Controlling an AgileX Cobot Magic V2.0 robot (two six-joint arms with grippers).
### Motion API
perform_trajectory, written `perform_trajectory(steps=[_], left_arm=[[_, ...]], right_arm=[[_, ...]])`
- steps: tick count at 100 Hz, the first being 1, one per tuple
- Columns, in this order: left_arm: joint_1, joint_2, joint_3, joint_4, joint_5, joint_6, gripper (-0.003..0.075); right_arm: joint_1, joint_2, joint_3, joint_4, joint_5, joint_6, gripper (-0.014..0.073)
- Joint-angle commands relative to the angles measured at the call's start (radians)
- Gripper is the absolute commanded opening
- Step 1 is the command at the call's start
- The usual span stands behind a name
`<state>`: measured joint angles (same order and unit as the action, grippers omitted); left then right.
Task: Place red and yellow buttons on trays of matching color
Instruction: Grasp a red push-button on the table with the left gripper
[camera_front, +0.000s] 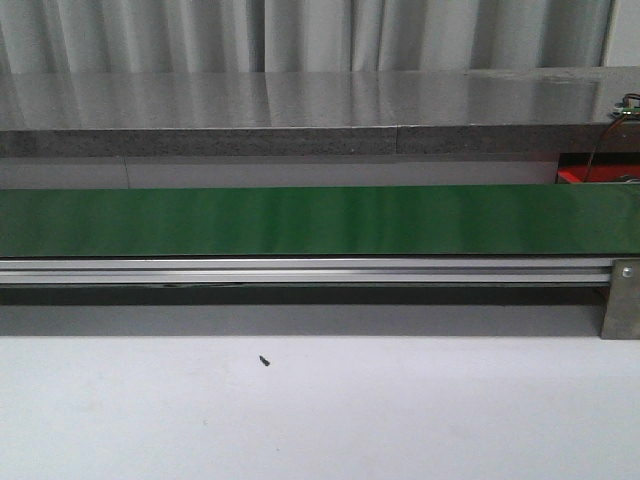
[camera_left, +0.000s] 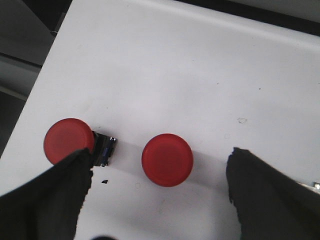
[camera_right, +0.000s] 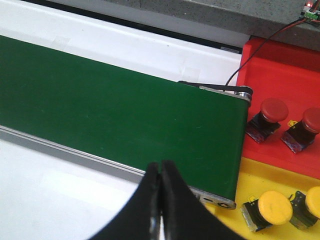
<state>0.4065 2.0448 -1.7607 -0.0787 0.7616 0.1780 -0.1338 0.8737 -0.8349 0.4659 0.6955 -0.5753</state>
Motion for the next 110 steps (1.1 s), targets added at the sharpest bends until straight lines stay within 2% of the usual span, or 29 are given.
perform_trajectory(steps=[1, 57, 110], left_arm=[[0.004, -0.029, -0.047, 0.006, -0.050, -0.014, 0.0526], [0.002, 0.092, -0.052, 0.000, -0.130, -0.014, 0.0526], [0.002, 0.105, -0.052, -0.059, -0.185, -0.004, 0.0526]], right_arm=[[0.001, -0.011, -0.023, 0.024, -0.050, -0.009, -0.0118], [0.001, -0.011, -0.023, 0.024, -0.050, -0.009, -0.0118], [0.001, -0.011, -0.023, 0.024, -0.050, -0.009, -0.0118]])
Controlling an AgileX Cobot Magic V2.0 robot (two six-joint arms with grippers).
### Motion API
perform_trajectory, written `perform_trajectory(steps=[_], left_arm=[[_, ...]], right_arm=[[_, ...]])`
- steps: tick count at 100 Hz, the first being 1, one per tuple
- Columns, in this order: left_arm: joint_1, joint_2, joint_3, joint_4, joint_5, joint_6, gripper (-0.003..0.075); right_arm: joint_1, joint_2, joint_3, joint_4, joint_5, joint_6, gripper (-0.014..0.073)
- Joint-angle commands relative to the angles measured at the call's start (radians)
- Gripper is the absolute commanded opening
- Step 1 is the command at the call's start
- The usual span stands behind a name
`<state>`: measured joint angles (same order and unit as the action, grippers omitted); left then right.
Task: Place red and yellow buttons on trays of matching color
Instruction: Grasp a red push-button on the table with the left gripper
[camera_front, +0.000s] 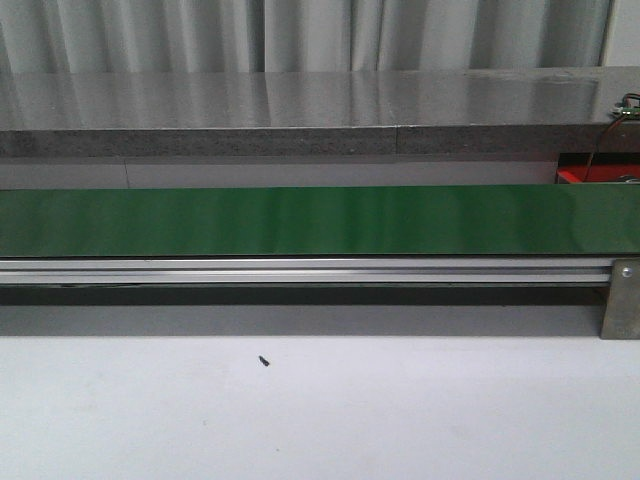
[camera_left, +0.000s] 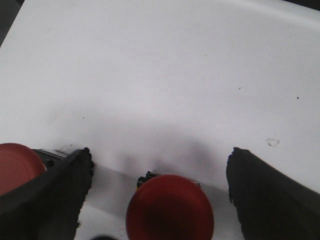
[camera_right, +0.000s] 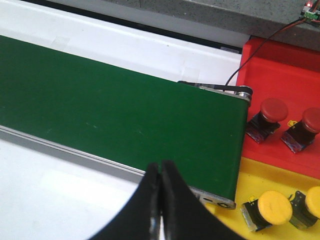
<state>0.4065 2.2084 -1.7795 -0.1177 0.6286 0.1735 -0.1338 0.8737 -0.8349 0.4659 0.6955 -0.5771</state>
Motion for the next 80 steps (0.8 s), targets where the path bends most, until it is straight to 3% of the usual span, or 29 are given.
perform_trajectory(steps=[1, 49, 80], left_arm=[[0.002, -0.058, -0.033, -0.020, -0.052, 0.001, 0.0526], [-0.030, -0.058, -0.033, -0.023, -0.066, 0.002, 0.0526], [-0.030, -0.058, -0.033, 0.020, -0.007, 0.002, 0.0506]], right_arm=[[0.001, -0.011, -0.023, 0.024, -0.050, -0.007, -0.0118], [0.001, -0.011, -0.023, 0.024, -0.050, -0.007, -0.0118], [0.001, -0.011, -0.023, 0.024, -0.050, -0.007, -0.0118]])
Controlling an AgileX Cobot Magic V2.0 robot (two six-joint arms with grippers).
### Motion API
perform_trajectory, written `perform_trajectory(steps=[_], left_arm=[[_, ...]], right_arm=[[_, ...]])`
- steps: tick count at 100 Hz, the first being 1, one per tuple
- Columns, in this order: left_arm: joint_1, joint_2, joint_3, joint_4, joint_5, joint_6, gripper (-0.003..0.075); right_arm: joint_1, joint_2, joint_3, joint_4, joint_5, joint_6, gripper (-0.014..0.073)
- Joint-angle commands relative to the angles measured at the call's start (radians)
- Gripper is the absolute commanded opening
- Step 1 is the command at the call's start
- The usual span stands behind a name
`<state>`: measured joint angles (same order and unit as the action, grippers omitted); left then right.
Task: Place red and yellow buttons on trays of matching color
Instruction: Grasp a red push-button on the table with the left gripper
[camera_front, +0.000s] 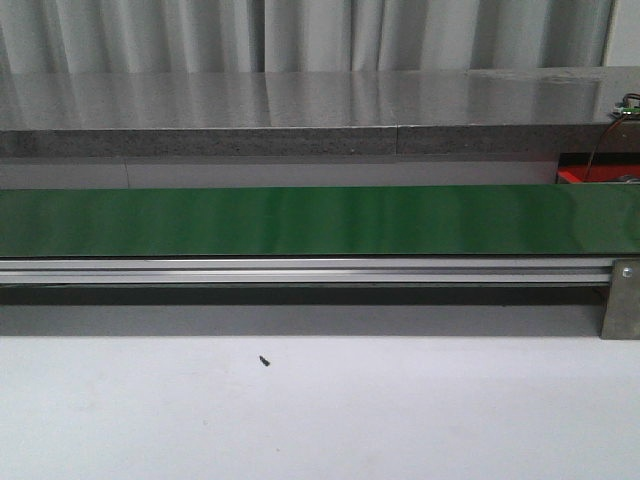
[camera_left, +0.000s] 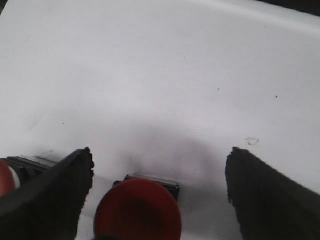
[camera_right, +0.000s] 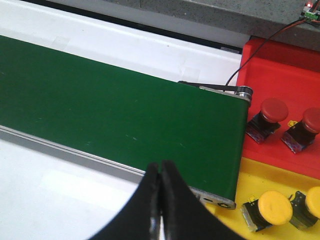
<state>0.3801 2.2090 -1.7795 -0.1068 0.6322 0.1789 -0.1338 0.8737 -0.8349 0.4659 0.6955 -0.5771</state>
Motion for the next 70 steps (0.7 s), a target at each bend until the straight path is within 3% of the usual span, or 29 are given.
perform_trajectory(steps=[1, 49, 70], left_arm=[[-0.003, -0.059, -0.033, 0.011, -0.008, -0.003, 0.0503], [-0.001, -0.059, -0.033, 0.033, 0.022, -0.003, 0.0484], [-0.001, -0.059, -0.033, 0.033, 0.008, -0.003, 0.0285]], right_arm=[[0.001, -0.011, -0.023, 0.024, -0.050, -0.007, -0.0118], [0.001, -0.011, -0.023, 0.024, -0.050, -0.007, -0.0118], [0.001, -0.011, -0.023, 0.024, -0.050, -0.007, -0.0118]])
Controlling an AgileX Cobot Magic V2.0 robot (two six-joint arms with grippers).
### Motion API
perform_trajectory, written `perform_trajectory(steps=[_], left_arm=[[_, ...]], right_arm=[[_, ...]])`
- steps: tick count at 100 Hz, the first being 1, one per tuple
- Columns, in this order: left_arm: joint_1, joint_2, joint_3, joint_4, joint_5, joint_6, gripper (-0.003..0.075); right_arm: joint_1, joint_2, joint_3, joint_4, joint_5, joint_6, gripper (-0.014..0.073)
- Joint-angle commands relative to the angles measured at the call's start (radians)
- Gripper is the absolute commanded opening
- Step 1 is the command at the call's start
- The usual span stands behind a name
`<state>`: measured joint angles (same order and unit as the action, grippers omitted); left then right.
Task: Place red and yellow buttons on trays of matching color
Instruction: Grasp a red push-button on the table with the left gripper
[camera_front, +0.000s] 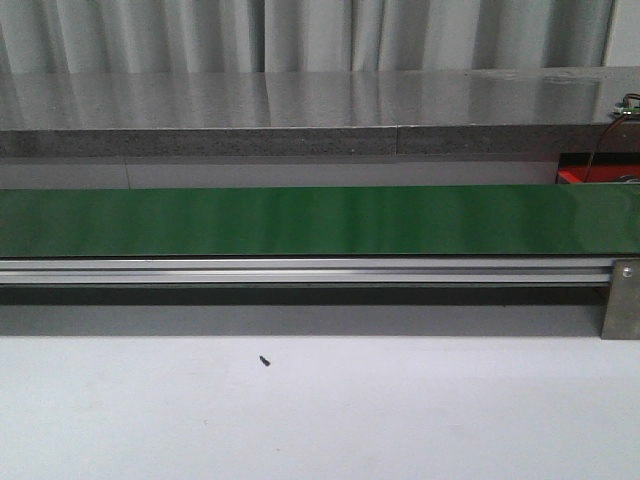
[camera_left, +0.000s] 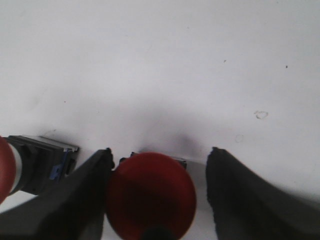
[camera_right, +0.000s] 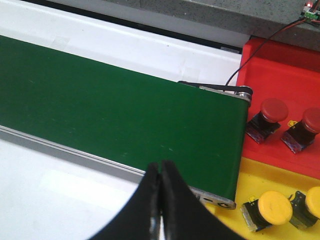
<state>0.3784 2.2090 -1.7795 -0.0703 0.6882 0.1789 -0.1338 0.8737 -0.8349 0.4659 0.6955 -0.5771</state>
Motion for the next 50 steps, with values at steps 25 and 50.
perform_trajectory(steps=[25, 50], left_arm=[[0.002, -0.072, -0.033, 0.005, -0.046, -0.003, 0.0190], [0.002, -0.187, -0.033, -0.032, 0.028, -0.005, 0.0190]], right_arm=[[0.001, -0.011, -0.023, 0.024, -0.050, -0.007, -0.0118], [0.001, -0.011, -0.023, 0.024, -0.050, -0.007, -0.0118]])
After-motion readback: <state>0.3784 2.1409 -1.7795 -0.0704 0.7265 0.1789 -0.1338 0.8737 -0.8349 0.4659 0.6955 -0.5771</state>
